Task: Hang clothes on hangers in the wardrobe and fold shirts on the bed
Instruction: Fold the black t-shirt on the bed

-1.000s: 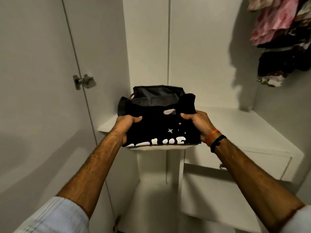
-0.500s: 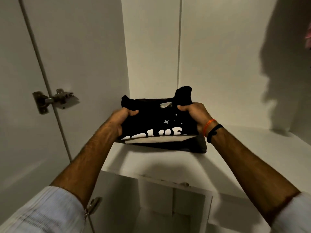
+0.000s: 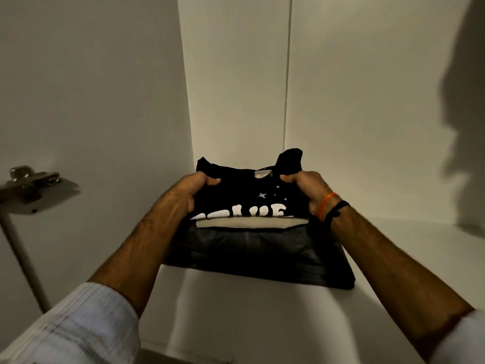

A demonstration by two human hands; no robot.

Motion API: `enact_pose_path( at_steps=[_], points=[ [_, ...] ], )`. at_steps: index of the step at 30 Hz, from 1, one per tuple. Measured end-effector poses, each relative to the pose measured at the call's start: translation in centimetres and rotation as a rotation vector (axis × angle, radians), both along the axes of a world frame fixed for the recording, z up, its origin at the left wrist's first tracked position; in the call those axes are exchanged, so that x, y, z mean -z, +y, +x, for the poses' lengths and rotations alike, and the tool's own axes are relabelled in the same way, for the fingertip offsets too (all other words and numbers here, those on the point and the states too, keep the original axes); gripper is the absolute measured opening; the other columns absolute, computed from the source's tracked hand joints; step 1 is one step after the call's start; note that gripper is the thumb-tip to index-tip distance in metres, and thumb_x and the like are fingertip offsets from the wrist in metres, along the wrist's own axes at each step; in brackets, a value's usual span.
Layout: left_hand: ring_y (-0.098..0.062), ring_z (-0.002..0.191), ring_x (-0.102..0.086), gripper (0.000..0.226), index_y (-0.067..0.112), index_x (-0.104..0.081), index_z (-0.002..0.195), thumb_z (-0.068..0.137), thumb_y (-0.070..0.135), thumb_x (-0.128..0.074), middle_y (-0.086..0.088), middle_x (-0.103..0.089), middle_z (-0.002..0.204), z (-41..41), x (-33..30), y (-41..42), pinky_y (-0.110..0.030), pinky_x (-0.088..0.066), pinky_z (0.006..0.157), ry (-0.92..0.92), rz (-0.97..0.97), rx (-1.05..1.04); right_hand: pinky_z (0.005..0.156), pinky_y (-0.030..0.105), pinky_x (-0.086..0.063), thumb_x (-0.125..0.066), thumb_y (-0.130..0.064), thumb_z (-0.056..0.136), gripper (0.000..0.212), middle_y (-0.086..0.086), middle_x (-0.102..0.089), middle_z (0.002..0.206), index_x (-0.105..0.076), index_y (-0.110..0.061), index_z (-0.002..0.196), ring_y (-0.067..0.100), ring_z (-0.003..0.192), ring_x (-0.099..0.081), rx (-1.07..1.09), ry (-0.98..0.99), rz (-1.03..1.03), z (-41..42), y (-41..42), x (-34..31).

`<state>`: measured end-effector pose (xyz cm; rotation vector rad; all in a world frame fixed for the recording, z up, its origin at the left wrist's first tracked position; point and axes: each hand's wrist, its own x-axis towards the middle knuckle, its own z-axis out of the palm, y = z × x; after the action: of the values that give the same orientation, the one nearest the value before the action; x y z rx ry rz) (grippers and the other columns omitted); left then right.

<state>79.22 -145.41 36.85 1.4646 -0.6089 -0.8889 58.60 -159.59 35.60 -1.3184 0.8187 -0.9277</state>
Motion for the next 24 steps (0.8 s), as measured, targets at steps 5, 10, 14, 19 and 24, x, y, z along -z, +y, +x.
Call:
enact_pose_path(
  at_steps=[5,10,14,19,24],
  points=[
    [-0.022,0.065,-0.07,0.009,0.003,-0.067,0.099,0.091,0.005,-0.061,-0.013,-0.072,0.088,3.5,-0.2,-3.6,-0.028,-0.059,0.06,-0.018,0.054,0.062,0.077,0.038,-0.059,-0.072,-0.007,0.082,0.036,0.015,-0.073,0.101,-0.064,0.001,0.115,0.03,0.088,-0.071,0.052,0.048,0.017,2.4,-2.7,-0.3],
    [-0.022,0.067,-0.069,0.009,0.004,-0.067,0.099,0.092,0.006,-0.061,-0.011,-0.073,0.084,6.3,-1.2,-6.2,-0.027,-0.058,0.057,-0.029,0.064,0.107,0.071,0.034,-0.057,-0.073,-0.008,0.08,0.038,0.014,-0.073,0.1,-0.064,0.001,0.116,0.029,0.086,-0.072,0.088,0.066,-0.024,4.8,-5.1,-1.8],
    [-0.02,0.058,-0.069,0.009,0.003,-0.066,0.1,0.093,0.006,-0.06,-0.01,-0.072,0.071,7.5,-0.5,-7.4,-0.026,-0.056,0.048,-0.037,0.09,0.113,0.071,0.034,-0.056,-0.073,-0.007,0.079,0.041,0.016,-0.073,0.102,-0.064,0.002,0.118,0.03,0.087,-0.071,0.105,0.092,-0.003,6.0,-6.0,-0.7],
    [-0.026,0.08,-0.067,0.013,0.003,-0.065,0.101,0.09,0.011,-0.066,-0.011,-0.07,0.09,7.2,2.6,-7.6,-0.037,-0.054,0.067,-0.067,0.233,0.123,0.066,0.032,-0.056,-0.071,-0.004,0.081,0.03,0.016,-0.074,0.098,-0.067,0.001,0.11,0.028,0.082,-0.072,0.101,0.165,0.059,5.4,-6.0,2.7],
    [-0.032,0.1,-0.067,0.031,0.001,-0.066,0.112,0.083,0.01,-0.072,-0.016,-0.071,0.11,7.0,4.5,-7.9,-0.043,-0.054,0.09,-0.113,0.297,0.132,0.063,0.031,-0.055,-0.07,-0.003,0.082,0.022,0.015,-0.074,0.092,-0.07,-0.001,0.104,0.027,0.077,-0.071,0.101,0.178,0.097,4.4,-6.0,4.8]
  ],
)
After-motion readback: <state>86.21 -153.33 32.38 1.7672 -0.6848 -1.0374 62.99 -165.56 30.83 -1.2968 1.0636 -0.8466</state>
